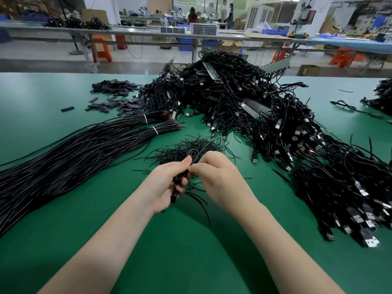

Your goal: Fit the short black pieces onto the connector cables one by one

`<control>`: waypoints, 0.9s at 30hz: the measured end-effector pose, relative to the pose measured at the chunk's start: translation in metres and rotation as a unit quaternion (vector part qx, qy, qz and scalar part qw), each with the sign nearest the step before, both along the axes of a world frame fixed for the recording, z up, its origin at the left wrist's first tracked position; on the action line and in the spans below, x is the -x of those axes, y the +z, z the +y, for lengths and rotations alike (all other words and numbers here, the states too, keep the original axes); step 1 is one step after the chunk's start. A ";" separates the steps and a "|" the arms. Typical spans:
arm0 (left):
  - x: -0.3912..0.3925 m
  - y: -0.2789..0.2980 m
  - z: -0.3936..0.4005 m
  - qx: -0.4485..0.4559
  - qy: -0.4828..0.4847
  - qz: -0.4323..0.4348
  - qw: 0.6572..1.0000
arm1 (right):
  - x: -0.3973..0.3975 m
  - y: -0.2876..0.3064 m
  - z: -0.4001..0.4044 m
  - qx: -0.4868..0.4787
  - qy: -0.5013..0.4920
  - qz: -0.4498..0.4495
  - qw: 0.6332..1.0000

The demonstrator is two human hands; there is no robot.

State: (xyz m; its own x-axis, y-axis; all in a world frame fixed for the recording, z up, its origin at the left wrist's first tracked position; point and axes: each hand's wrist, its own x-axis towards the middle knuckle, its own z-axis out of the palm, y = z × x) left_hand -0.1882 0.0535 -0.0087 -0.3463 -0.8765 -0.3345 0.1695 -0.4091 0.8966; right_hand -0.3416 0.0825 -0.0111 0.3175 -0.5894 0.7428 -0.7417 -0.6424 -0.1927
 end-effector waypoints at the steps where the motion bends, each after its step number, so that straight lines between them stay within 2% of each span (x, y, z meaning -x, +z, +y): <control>1: 0.000 0.000 0.000 0.012 0.000 0.006 1.000 | 0.000 0.002 0.000 -0.011 0.005 -0.019 1.000; 7: 0.000 0.000 -0.001 -0.021 -0.001 0.044 0.999 | 0.003 0.004 0.000 -0.091 0.043 -0.103 0.990; 10: 0.002 0.000 0.001 0.008 -0.010 0.075 0.997 | 0.003 0.008 0.002 -0.171 0.053 -0.198 0.964; 12: 0.003 0.002 0.002 0.022 -0.013 0.101 0.995 | 0.003 0.012 0.003 -0.234 0.078 -0.293 0.924; 15: 0.002 0.001 0.004 0.036 -0.028 0.127 0.991 | 0.004 0.015 0.003 -0.332 0.135 -0.427 0.830; 18: 0.000 -0.001 0.005 0.051 -0.062 0.146 0.986 | 0.002 0.016 0.006 -0.387 0.185 -0.500 0.752; 20: -0.004 -0.002 0.005 0.058 -0.091 0.161 0.981 | 0.002 0.017 0.005 -0.417 0.211 -0.518 0.717; 23: -0.007 -0.005 0.004 0.066 -0.093 0.157 0.981 | 0.002 0.016 0.004 -0.424 0.193 -0.520 0.716; 27: 0.002 -0.006 0.004 0.107 0.014 0.113 0.988 | 0.002 0.017 0.003 -0.438 0.104 -0.524 0.723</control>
